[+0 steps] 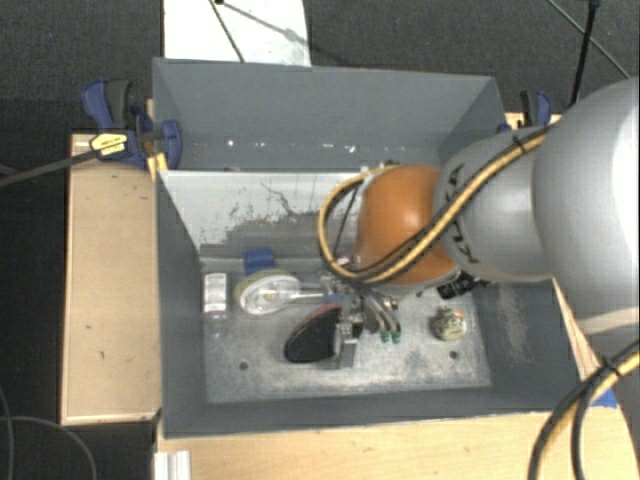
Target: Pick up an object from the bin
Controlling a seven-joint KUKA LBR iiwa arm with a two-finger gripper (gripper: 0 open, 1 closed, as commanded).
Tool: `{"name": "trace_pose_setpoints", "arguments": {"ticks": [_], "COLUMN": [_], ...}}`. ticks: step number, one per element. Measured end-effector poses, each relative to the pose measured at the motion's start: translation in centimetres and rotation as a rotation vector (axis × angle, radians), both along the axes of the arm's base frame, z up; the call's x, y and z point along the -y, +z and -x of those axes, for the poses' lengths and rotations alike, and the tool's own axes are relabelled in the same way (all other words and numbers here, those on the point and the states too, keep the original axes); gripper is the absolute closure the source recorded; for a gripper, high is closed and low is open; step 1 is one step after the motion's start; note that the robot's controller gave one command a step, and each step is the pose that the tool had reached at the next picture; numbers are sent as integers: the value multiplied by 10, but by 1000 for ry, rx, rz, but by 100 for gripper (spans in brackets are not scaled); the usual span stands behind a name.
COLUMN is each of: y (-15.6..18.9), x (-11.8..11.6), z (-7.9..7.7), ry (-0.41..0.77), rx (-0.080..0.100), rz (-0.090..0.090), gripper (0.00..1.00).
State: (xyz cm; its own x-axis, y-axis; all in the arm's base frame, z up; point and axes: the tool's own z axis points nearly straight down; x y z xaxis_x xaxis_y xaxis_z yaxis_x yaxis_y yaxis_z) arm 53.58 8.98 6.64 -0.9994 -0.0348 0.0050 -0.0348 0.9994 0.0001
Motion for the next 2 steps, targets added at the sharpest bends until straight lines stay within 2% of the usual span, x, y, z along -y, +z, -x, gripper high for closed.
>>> {"name": "trace_pose_setpoints", "arguments": {"ticks": [1,2], "y": [3,140], "x": [-1,1], "z": [-1,-2], "ry": [-5,-41], "rx": [4,14], "rz": [-1,-2], "gripper": [100,100]}}
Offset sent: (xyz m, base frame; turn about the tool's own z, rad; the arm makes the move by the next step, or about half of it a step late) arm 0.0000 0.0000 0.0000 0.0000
